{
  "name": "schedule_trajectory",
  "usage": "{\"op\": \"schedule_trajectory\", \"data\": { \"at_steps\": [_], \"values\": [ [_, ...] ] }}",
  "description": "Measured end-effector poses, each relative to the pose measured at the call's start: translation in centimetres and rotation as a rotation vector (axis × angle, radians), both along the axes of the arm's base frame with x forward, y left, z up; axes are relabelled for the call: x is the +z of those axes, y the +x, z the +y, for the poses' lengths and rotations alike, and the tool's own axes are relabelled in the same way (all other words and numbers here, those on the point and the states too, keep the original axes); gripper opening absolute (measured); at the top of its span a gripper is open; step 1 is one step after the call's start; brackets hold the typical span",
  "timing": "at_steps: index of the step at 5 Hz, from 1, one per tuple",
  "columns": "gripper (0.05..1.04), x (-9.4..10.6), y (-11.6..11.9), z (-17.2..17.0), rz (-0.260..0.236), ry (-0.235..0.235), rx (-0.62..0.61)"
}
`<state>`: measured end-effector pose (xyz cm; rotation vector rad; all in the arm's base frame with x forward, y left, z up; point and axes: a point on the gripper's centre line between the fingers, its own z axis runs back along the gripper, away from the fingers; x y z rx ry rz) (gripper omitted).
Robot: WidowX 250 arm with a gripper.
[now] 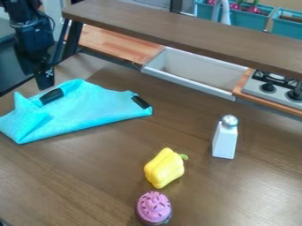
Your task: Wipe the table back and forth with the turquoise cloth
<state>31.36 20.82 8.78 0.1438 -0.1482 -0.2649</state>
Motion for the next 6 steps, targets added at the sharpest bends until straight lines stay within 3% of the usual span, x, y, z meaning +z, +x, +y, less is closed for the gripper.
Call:
{"op": "schedule_trajectory", "data": {
  "at_steps": [2,3,6],
  "values": [
    [0.999,-3.5,0.5,0.0,0.052,-0.064,0.019],
    [0.999,-4.7,1.0,0.1,0.052,-0.078,0.032],
    [0.999,-7.2,3.8,-0.3,-0.027,-0.124,0.030]
  ]
}}
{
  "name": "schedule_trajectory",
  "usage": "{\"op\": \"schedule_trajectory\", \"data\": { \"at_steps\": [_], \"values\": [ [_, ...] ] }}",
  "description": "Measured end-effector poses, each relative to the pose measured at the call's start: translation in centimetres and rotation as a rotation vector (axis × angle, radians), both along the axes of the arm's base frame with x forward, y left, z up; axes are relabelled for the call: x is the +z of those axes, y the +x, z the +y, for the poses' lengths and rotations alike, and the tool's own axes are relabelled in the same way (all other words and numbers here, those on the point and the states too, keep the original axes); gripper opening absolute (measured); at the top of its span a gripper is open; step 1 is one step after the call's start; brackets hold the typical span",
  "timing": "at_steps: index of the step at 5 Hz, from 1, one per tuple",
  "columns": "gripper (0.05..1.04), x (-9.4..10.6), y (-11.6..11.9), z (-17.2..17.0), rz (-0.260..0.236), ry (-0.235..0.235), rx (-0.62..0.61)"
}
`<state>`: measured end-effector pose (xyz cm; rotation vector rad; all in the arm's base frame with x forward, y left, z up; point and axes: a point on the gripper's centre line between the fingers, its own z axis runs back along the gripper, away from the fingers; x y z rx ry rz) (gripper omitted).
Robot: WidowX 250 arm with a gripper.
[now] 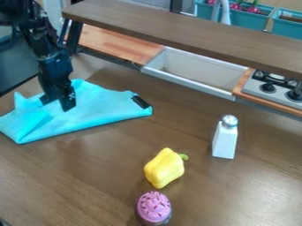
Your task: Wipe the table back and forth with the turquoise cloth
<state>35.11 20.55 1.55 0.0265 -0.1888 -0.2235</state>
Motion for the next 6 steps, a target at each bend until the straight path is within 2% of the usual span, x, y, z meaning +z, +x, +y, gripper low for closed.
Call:
{"op": "schedule_trajectory", "data": {
  "at_steps": [1,3,4,5,6],
  "values": [
    [0.999,-0.7,1.2,0.0,-0.013,0.000,-0.002],
    [0.999,-2.2,2.7,-0.2,0.018,-0.012,0.017],
    [0.999,-3.2,2.1,-0.9,0.028,-0.015,-0.008],
    [0.999,-3.2,0.6,-3.0,0.036,-0.020,-0.059],
    [0.999,-3.4,-1.3,-5.3,0.033,-0.001,-0.137]
  ]
}}
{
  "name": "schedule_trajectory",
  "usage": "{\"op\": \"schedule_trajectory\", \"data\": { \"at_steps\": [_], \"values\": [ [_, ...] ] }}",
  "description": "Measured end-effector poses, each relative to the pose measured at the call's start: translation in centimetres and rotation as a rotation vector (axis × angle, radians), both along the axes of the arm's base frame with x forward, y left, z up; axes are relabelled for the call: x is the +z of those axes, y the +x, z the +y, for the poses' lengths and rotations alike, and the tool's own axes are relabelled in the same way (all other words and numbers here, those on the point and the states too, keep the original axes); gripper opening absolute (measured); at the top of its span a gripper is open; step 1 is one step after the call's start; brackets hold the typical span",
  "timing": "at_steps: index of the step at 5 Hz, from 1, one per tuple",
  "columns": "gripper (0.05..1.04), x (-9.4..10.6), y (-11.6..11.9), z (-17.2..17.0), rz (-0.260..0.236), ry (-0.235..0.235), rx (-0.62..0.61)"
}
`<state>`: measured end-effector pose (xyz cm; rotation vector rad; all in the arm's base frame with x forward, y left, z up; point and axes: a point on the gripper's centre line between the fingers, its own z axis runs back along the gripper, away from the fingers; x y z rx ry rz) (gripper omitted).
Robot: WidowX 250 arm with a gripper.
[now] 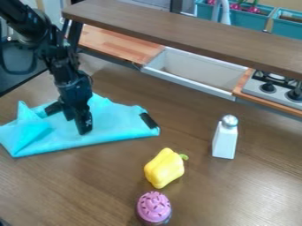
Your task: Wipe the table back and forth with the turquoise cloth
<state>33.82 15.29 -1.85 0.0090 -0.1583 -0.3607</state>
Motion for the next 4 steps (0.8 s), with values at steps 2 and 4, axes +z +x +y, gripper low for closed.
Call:
{"op": "schedule_trajectory", "data": {
  "at_steps": [2,4],
  "values": [
    [0.999,-0.2,-2.9,-2.5,0.015,-0.001,-0.076],
    [0.999,-0.2,-6.1,-5.1,0.036,-0.012,-0.149]
  ]
}}
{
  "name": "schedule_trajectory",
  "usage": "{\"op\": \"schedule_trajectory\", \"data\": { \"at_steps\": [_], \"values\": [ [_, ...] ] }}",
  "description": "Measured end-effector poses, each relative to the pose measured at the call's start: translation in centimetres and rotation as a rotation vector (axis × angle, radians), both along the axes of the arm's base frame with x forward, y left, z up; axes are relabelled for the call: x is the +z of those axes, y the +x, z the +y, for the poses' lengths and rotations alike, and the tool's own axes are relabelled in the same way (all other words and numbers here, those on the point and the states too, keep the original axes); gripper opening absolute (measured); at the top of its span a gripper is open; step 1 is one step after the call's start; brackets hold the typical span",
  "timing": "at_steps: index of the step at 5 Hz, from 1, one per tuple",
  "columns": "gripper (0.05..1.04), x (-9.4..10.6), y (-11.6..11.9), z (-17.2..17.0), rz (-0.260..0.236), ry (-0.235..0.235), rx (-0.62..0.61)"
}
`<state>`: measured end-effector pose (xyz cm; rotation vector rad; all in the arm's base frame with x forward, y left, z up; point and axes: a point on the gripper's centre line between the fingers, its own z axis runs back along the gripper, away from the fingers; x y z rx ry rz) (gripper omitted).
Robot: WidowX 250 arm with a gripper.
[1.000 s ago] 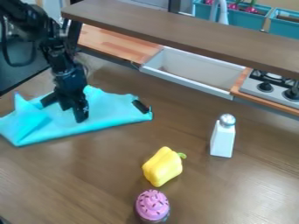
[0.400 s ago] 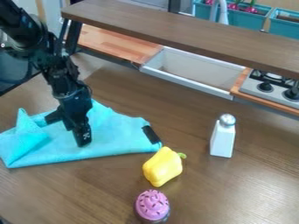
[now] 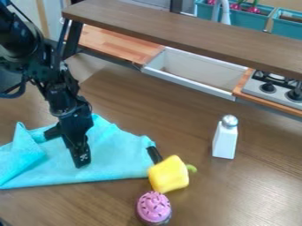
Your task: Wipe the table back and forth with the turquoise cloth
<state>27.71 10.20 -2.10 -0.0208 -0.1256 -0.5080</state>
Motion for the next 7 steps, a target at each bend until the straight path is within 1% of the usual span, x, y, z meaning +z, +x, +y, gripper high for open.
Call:
{"op": "schedule_trajectory", "data": {
  "at_steps": [1,2,3,4,6,7],
  "values": [
    [0.999,0.2,-1.2,-0.7,0.013,-0.017,-0.018],
    [0.999,0.2,-0.6,-0.4,0.008,-0.010,-0.003],
    [0.999,0.1,1.7,0.9,-0.013,0.013,0.037],
    [0.999,0.1,4.4,2.3,-0.016,0.025,0.090],
    [0.999,0.3,8.8,5.2,-0.032,0.018,0.195],
    [0.999,0.6,11.0,6.8,-0.040,0.003,0.257]
  ]
}}
